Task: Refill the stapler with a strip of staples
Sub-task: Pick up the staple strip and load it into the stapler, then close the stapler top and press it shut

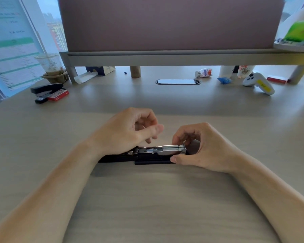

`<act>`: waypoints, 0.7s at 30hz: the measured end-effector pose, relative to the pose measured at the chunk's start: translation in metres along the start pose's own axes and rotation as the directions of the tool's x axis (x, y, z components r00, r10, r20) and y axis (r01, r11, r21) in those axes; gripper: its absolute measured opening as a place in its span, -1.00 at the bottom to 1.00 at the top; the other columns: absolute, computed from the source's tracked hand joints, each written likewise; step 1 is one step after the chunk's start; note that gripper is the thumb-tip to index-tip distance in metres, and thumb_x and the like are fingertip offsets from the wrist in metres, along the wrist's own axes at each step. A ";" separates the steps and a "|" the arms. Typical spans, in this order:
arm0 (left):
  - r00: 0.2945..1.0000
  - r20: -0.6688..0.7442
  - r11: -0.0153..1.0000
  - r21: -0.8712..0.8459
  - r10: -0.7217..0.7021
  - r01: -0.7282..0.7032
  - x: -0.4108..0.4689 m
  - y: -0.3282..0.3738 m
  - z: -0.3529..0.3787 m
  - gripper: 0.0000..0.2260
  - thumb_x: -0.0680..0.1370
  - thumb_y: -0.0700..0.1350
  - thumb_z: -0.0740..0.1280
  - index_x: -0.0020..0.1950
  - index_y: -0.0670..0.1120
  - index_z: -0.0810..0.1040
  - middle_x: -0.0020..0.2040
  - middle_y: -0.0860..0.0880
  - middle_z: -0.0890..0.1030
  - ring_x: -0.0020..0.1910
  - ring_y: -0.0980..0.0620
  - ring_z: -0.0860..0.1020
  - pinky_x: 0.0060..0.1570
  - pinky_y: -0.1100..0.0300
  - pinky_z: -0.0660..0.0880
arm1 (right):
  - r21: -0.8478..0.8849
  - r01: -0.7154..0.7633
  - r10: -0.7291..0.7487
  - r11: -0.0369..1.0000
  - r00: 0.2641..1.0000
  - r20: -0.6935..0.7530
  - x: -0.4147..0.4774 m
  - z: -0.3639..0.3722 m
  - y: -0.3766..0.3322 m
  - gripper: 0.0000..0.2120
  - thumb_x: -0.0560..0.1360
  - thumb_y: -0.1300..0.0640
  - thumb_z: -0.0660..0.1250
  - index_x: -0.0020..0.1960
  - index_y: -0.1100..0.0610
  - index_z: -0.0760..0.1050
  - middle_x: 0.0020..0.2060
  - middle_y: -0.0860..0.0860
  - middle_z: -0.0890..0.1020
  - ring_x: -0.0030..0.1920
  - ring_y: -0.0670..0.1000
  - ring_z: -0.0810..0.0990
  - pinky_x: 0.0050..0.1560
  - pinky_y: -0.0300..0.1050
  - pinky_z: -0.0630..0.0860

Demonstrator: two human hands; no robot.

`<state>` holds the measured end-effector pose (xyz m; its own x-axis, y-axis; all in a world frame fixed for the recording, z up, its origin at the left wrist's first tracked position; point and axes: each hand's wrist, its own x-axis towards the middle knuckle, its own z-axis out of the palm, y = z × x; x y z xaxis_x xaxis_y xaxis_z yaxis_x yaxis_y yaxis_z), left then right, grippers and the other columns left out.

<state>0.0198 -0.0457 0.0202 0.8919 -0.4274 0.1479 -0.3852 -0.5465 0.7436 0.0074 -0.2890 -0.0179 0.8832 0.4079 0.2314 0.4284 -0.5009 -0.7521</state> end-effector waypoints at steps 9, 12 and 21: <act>0.961 0.165 0.922 0.357 -0.222 0.152 -0.057 -0.014 -0.050 -0.75 0.37 -0.02 0.64 -0.01 0.17 0.69 -0.11 0.18 0.73 -0.25 0.32 0.65 -0.20 0.44 0.51 | -0.077 -0.034 0.034 0.996 0.999 -0.006 -0.015 -0.003 -0.005 -0.88 0.42 0.09 0.61 -0.07 -0.03 0.72 -0.17 -0.11 0.78 -0.12 -0.19 0.74 0.03 -0.25 0.62; 0.969 0.140 0.916 0.376 -0.203 0.137 -0.062 -0.010 -0.052 -0.79 0.40 -0.01 0.62 -0.02 0.18 0.72 -0.15 0.19 0.72 -0.23 0.28 0.64 -0.21 0.40 0.51 | -0.036 -0.063 0.060 0.997 0.996 -0.063 -0.023 0.004 -0.004 -0.88 0.44 0.04 0.60 -0.04 -0.06 0.72 -0.15 -0.08 0.78 -0.09 -0.06 0.76 0.10 -0.04 0.64; 0.964 0.160 0.695 0.719 -0.211 0.033 -0.029 0.055 -0.067 -0.61 0.33 0.10 0.66 0.12 0.15 0.71 -0.22 0.16 0.65 -0.20 0.23 0.60 -0.24 0.31 0.42 | 0.028 -0.098 0.100 0.995 0.985 -0.139 -0.024 0.013 0.000 -0.91 0.44 0.10 0.61 -0.07 0.01 0.76 -0.17 0.02 0.81 -0.09 0.10 0.77 0.09 0.16 0.66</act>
<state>-0.0108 -0.0149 0.1005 0.9033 -0.4122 -0.1192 -0.4088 -0.9111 0.0526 -0.0162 -0.2889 -0.0315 0.9397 0.2457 0.2380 0.3347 -0.5170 -0.7878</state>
